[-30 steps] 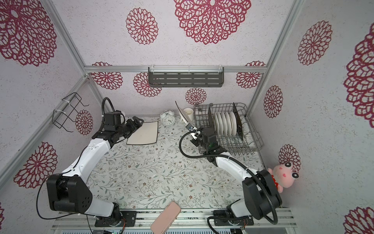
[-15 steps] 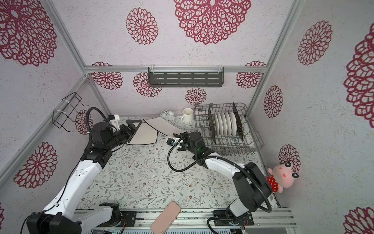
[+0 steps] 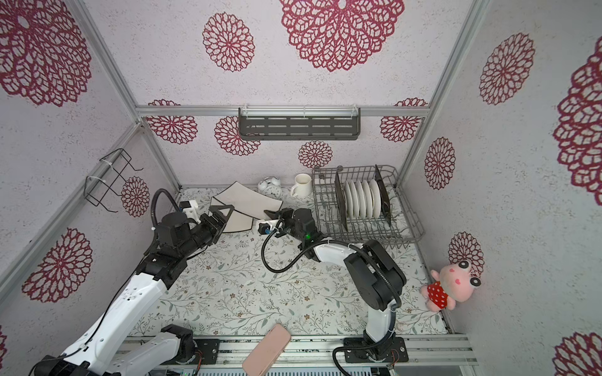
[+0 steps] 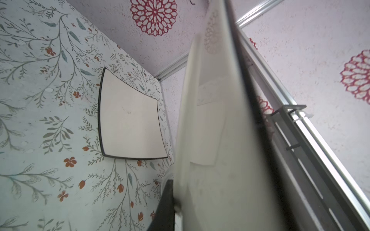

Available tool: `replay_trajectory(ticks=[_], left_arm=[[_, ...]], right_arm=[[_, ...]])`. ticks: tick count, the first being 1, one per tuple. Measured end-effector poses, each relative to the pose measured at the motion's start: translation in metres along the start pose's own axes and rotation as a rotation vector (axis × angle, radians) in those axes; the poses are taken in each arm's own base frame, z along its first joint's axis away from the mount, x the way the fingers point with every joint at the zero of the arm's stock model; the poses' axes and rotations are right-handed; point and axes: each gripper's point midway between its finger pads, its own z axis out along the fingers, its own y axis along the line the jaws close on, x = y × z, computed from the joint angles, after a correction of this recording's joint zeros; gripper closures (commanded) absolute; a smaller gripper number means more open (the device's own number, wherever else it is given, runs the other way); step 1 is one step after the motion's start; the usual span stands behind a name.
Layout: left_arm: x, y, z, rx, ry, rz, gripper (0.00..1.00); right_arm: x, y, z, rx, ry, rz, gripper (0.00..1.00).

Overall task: Unload the plates from the dish rack
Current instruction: Place the plate on the plate.

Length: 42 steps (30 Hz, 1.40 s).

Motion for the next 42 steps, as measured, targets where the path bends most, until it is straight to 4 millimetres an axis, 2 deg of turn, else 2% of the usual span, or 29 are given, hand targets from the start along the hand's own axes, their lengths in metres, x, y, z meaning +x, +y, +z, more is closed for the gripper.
replay_trajectory(ticks=[4, 9, 17, 25, 30, 33, 39, 42], left_arm=[[0.012, 0.017, 0.013, -0.052, 0.01, -0.033, 0.07], [0.008, 0.024, 0.018, -0.085, -0.044, -0.046, 0.09], [-0.007, 0.023, 0.011, -0.102, -0.144, -0.034, 0.14], [-0.006, 0.034, 0.015, -0.103, -0.163, -0.041, 0.17], [-0.003, 0.045, 0.026, -0.082, -0.174, -0.077, 0.26], [-0.006, 0.04, 0.028, -0.052, -0.191, -0.085, 0.34], [-0.019, 0.029, 0.025, 0.036, -0.271, -0.1, 0.6], [-0.023, 0.027, 0.024, 0.067, -0.299, -0.11, 0.65]], right_arm=[[-0.02, 0.009, 0.01, -0.013, -0.074, -0.054, 1.0], [-0.037, 0.005, 0.017, 0.003, -0.134, -0.1, 1.0], [-0.046, 0.0, 0.017, 0.024, -0.166, -0.165, 1.0], [-0.044, 0.0, 0.018, 0.027, -0.148, -0.25, 1.0], [-0.04, 0.008, 0.02, 0.0, -0.117, -0.275, 1.0], [-0.038, 0.008, 0.02, 0.0, -0.107, -0.276, 1.0], [-0.04, 0.012, 0.021, -0.01, -0.11, -0.273, 1.0], [-0.039, 0.018, 0.023, -0.029, -0.109, -0.266, 1.0]])
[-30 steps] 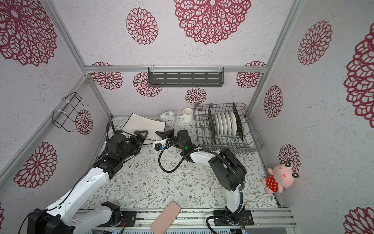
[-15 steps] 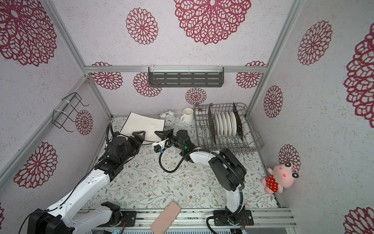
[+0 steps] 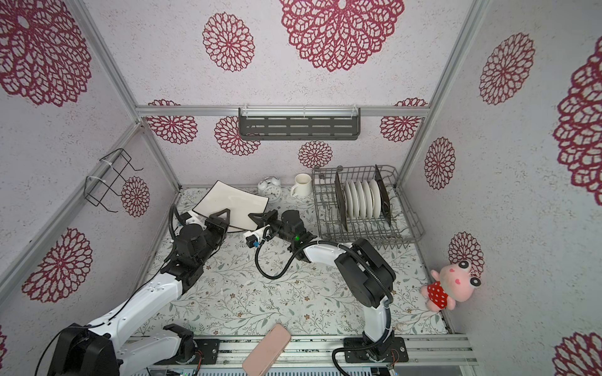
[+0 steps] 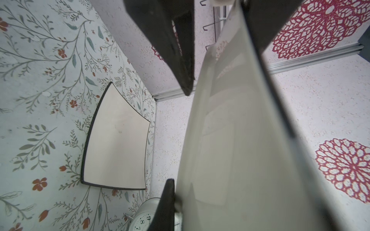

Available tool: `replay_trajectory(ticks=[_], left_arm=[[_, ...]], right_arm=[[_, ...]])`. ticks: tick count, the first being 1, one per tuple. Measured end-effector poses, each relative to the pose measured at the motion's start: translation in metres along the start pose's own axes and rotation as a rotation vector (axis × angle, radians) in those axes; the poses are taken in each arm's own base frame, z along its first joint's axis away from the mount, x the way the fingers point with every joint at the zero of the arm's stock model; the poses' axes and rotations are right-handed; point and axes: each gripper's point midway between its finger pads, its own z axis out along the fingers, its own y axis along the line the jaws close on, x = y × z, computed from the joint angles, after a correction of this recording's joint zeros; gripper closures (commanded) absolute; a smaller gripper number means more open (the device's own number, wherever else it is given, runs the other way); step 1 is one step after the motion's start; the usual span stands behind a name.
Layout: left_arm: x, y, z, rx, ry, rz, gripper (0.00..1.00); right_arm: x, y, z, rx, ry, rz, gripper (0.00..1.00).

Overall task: Unload the plates from the dish rack
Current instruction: Place the plate on the plate.

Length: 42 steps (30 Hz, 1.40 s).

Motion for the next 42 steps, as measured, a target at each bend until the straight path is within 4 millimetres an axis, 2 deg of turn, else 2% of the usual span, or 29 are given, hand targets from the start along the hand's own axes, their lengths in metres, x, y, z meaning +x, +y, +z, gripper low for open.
replay_trajectory(ticks=[4, 9, 12, 15, 19, 20, 22, 26, 32, 33, 35, 37, 42], left_arm=[[-0.001, 0.003, 0.003, 0.01, -0.017, -0.003, 0.68], [0.001, 0.015, 0.013, -0.008, -0.019, -0.014, 0.82], [0.001, 0.034, 0.017, -0.052, -0.042, -0.058, 0.92], [-0.002, 0.044, 0.017, -0.065, -0.071, -0.061, 1.0], [-0.006, 0.07, 0.015, -0.102, -0.125, -0.067, 1.0], [-0.005, 0.077, 0.015, -0.112, -0.134, -0.072, 1.0], [-0.004, 0.091, 0.017, -0.133, -0.146, -0.081, 1.0], [0.004, 0.115, 0.027, -0.162, -0.149, -0.087, 1.0], [0.005, 0.128, 0.046, -0.13, -0.178, -0.119, 1.0], [0.004, 0.129, 0.049, -0.124, -0.187, -0.121, 1.0], [0.002, 0.132, 0.054, -0.116, -0.208, -0.111, 1.0], [0.003, 0.136, 0.056, -0.118, -0.208, -0.102, 1.0], [0.0, 0.143, 0.062, -0.133, -0.216, -0.086, 1.0]], right_arm=[[0.003, 0.004, 0.005, -0.007, 0.002, 0.009, 1.0], [0.013, 0.012, 0.009, -0.019, 0.034, -0.009, 1.0], [0.018, 0.013, 0.014, -0.005, 0.047, -0.071, 1.0], [0.02, 0.02, 0.022, -0.005, 0.033, -0.084, 1.0], [0.022, 0.042, 0.036, -0.022, -0.007, -0.07, 0.99], [0.023, 0.049, 0.04, -0.029, -0.013, -0.063, 0.92], [0.027, 0.062, 0.045, -0.044, -0.018, -0.05, 0.85], [0.039, 0.085, 0.049, -0.072, -0.005, -0.011, 0.84], [0.061, 0.089, 0.061, -0.065, -0.007, -0.01, 0.82], [0.064, 0.088, 0.063, -0.061, -0.012, -0.01, 0.79], [0.07, 0.088, 0.07, -0.059, -0.025, 0.015, 0.66], [0.074, 0.086, 0.077, -0.055, -0.038, 0.035, 0.58], [0.082, 0.089, 0.083, -0.04, -0.035, 0.085, 0.5]])
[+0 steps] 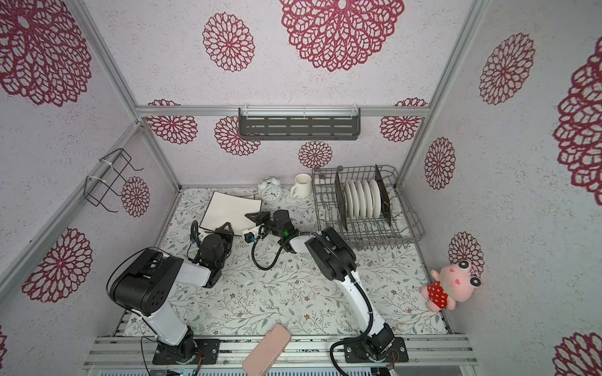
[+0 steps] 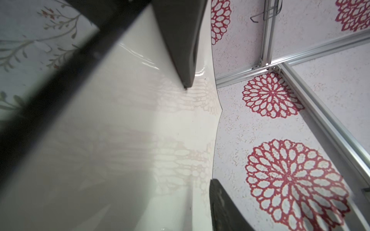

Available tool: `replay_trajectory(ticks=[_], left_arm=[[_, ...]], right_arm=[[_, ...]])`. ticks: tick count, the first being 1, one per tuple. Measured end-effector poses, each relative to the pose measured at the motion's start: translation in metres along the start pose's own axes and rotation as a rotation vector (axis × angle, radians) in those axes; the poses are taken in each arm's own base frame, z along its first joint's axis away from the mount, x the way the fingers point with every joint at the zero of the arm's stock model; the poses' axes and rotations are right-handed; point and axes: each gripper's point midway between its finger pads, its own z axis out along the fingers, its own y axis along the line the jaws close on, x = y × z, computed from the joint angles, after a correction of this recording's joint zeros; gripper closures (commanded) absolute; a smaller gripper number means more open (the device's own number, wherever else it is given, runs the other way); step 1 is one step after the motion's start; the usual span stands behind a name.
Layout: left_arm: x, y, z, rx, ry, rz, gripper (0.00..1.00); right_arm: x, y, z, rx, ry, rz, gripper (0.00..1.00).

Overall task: Unload the plates from the dish rack
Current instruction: Place the plate on the plate.

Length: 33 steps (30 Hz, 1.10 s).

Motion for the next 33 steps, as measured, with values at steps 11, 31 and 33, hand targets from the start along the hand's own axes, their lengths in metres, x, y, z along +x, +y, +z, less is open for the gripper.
replay_trajectory(ticks=[11, 31, 33], left_arm=[[0.0, 0.012, 0.004, -0.042, 0.009, 0.043, 1.0], [0.003, 0.033, 0.016, -0.01, 0.056, -0.054, 1.0], [-0.002, 0.034, 0.017, -0.009, 0.048, -0.054, 1.0]], right_arm=[[0.015, -0.01, 0.002, 0.062, 0.013, 0.097, 0.01], [0.044, 0.006, -0.027, 0.126, 0.187, 0.326, 0.01], [0.046, 0.004, -0.028, 0.133, 0.197, 0.312, 0.01]])
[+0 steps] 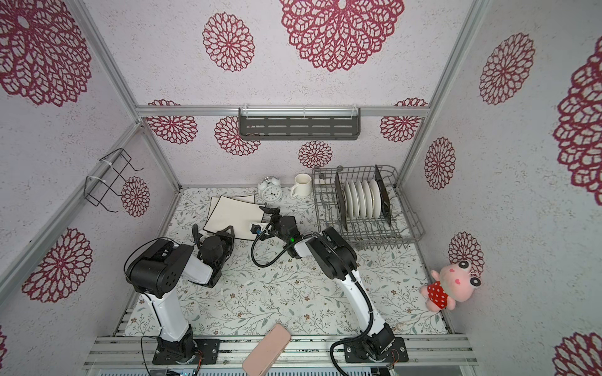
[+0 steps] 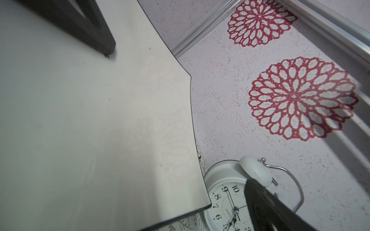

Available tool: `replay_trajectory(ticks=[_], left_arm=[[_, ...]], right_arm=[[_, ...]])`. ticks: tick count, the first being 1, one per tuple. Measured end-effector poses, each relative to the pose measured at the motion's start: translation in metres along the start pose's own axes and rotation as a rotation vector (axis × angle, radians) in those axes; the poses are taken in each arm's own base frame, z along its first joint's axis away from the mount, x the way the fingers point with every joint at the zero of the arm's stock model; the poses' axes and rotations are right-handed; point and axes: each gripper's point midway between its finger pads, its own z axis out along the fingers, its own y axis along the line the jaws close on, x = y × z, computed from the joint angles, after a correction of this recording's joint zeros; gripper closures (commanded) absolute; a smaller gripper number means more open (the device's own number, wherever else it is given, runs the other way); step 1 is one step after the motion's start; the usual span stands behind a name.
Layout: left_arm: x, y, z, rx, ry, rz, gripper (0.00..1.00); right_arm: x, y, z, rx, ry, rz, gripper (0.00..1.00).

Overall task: Unload the plates from the dish rack
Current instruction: Place the plate on the plate.

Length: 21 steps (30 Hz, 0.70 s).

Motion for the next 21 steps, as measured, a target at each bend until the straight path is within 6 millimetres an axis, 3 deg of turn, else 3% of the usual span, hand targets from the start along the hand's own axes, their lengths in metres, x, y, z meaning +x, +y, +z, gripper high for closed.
replay_trajectory(ticks=[8, 12, 17, 21], left_arm=[[-0.017, 0.019, 0.002, -0.073, -0.021, 0.035, 1.0], [-0.023, 0.019, 0.006, -0.08, -0.04, 0.032, 1.0], [-0.026, 0.02, 0.015, -0.079, -0.061, 0.027, 1.0], [-0.027, 0.024, 0.022, -0.073, -0.079, 0.001, 1.0]], right_arm=[[0.014, -0.005, -0.015, 0.031, 0.066, -0.001, 0.01], [0.007, -0.05, -0.034, 0.12, 0.092, 0.015, 0.01], [-0.019, -0.112, -0.062, 0.261, 0.067, 0.009, 0.01], [-0.028, -0.127, -0.077, 0.305, 0.064, 0.01, 0.01]])
